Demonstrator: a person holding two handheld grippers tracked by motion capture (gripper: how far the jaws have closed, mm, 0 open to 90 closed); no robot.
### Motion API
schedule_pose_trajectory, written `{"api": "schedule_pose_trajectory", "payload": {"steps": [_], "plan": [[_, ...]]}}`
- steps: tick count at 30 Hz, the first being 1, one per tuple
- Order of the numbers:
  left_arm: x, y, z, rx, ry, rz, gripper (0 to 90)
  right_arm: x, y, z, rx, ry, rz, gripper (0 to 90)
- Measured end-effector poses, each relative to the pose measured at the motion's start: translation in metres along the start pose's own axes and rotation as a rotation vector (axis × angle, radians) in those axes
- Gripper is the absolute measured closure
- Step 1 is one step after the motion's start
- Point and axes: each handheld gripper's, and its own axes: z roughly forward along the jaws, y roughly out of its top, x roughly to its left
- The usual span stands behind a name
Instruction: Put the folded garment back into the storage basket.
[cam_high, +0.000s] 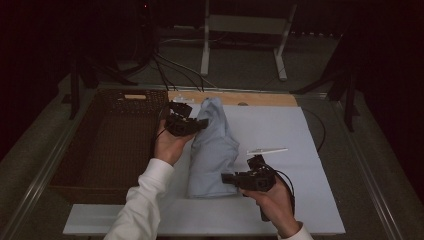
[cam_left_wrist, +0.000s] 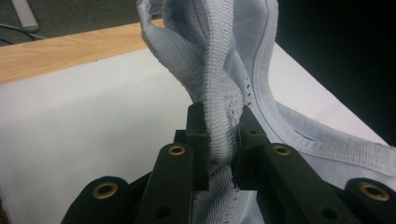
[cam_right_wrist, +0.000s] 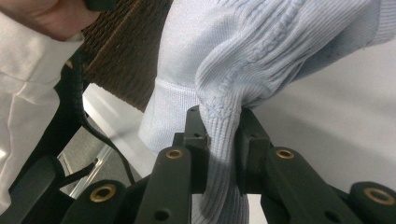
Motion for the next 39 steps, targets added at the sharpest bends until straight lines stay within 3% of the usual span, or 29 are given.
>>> {"api": "schedule_pose_trajectory", "payload": {"steps": [8, 24, 39], "plan": [[0.005, 0.005, -0.011, -0.020, -0.008, 0.005, 80.4, 0.002, 0.013, 0.001, -0.006, 0.015, -0.005, 78.2], [0.021, 0.012, -0.036, -0.072, -0.056, 0.001, 80.4, 0.021, 0.039, 0.008, -0.010, 0.021, -0.056, 78.2], [0.034, 0.019, -0.053, -0.101, -0.050, -0.022, 80.5, 0.039, 0.060, 0.015, -0.016, 0.026, -0.096, 78.2]]}}
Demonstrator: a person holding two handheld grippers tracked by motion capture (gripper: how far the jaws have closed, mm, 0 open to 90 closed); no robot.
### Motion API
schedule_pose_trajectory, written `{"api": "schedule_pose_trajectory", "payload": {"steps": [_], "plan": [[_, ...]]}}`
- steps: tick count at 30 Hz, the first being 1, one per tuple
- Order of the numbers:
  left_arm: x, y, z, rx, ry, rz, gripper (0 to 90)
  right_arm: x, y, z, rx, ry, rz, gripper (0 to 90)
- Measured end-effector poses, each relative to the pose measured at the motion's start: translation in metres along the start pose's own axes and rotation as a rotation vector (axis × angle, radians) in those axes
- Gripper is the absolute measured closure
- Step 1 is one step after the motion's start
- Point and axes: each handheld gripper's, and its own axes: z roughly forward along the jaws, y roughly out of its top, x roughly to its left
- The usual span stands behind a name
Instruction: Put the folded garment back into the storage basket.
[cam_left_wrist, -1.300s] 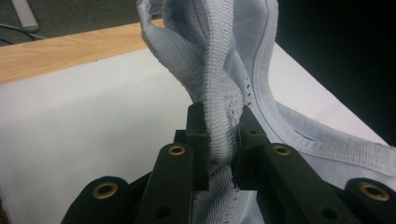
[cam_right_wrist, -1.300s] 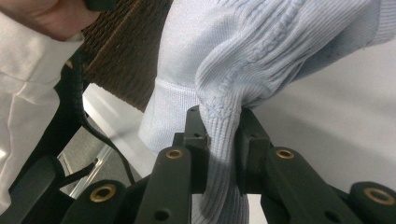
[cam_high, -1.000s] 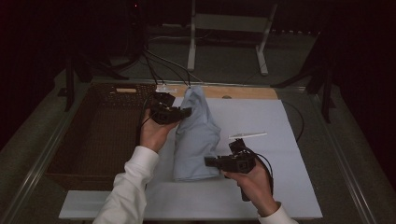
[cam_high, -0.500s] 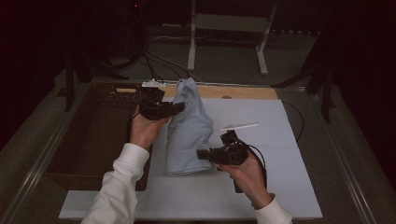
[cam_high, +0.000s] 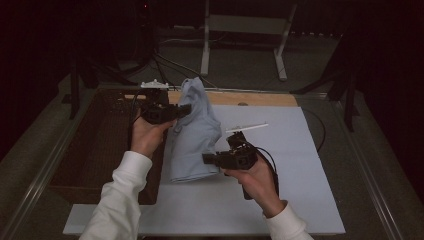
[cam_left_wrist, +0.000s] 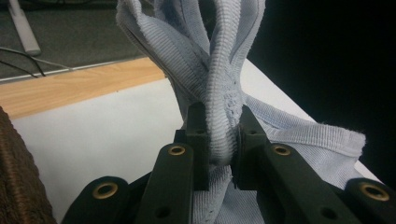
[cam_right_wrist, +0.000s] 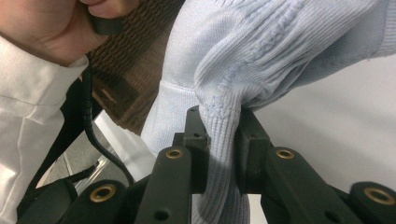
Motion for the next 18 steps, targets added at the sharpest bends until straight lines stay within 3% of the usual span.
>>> {"api": "schedule_pose_trajectory", "payload": {"steps": [8, 18], "plan": [[0.003, 0.007, -0.008, -0.002, 0.011, 0.012, 80.5, 0.008, 0.013, 0.001, -0.011, -0.005, -0.015, 78.2], [0.015, 0.012, -0.018, -0.014, 0.011, -0.010, 80.5, 0.016, 0.026, 0.007, -0.011, 0.003, -0.013, 78.2]]}}
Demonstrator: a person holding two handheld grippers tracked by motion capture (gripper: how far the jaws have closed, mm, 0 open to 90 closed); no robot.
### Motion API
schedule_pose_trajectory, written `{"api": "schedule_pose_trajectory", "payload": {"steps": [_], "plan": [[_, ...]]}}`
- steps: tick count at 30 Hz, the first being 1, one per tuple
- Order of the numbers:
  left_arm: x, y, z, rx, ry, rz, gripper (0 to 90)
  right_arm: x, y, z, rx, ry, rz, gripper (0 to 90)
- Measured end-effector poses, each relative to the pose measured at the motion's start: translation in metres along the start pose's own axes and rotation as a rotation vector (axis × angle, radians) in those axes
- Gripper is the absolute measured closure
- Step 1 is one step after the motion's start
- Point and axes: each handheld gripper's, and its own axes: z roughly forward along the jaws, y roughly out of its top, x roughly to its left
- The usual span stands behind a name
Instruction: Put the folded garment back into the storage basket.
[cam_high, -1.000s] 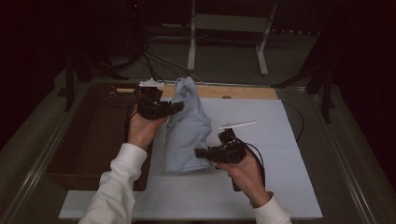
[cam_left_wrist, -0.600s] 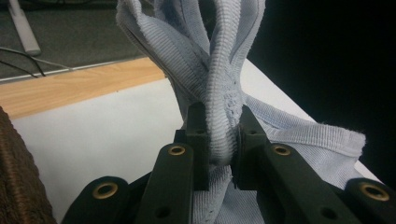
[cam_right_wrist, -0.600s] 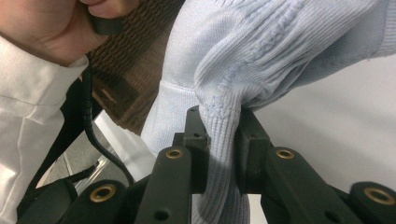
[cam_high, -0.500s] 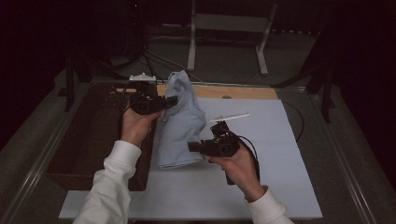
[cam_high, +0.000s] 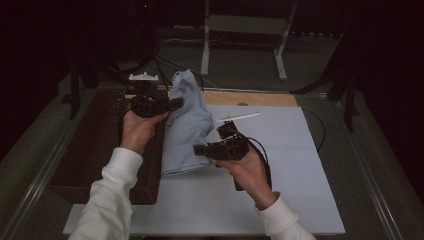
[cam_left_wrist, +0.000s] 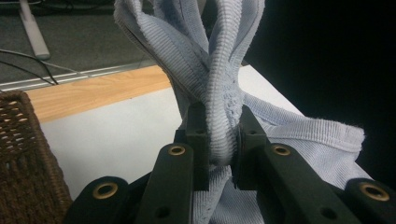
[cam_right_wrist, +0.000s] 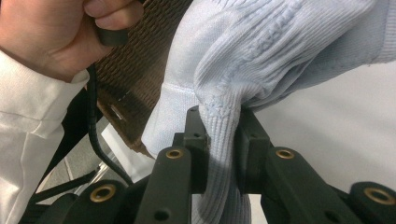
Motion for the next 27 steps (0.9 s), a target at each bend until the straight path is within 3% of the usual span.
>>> {"api": "schedule_pose_trajectory", "payload": {"steps": [27], "plan": [[0.011, 0.013, -0.019, -0.024, 0.021, -0.011, 80.5, 0.012, 0.029, 0.012, 0.001, 0.043, 0.036, 78.1]]}}
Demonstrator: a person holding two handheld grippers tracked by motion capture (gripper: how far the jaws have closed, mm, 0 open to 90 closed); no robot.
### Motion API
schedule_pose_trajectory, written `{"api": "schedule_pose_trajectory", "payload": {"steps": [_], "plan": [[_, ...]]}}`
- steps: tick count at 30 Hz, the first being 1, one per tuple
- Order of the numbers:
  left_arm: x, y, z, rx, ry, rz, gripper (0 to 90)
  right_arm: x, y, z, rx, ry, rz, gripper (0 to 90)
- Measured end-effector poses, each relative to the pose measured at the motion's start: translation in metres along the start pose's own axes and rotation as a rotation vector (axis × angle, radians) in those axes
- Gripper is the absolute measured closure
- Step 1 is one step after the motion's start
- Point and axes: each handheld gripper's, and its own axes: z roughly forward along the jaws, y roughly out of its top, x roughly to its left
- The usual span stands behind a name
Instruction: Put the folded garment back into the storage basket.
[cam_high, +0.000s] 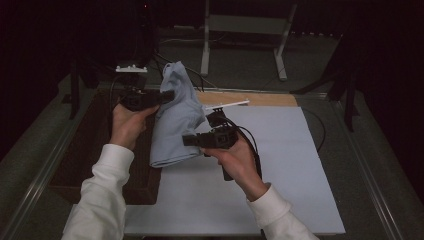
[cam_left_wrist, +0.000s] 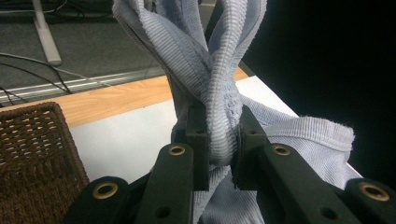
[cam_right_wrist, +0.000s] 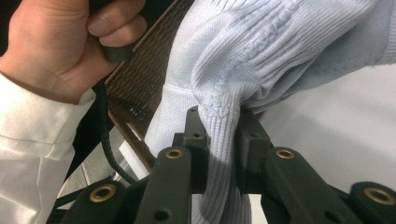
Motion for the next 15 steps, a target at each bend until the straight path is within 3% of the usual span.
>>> {"api": "schedule_pose_trajectory", "payload": {"steps": [9, 15], "plan": [[0.002, 0.004, -0.009, 0.000, 0.019, 0.016, 80.5, 0.007, 0.008, 0.009, -0.001, -0.008, -0.008, 78.1], [0.009, 0.004, -0.016, -0.010, 0.027, 0.004, 80.5, 0.010, 0.011, 0.019, 0.003, -0.008, -0.005, 78.1]]}}
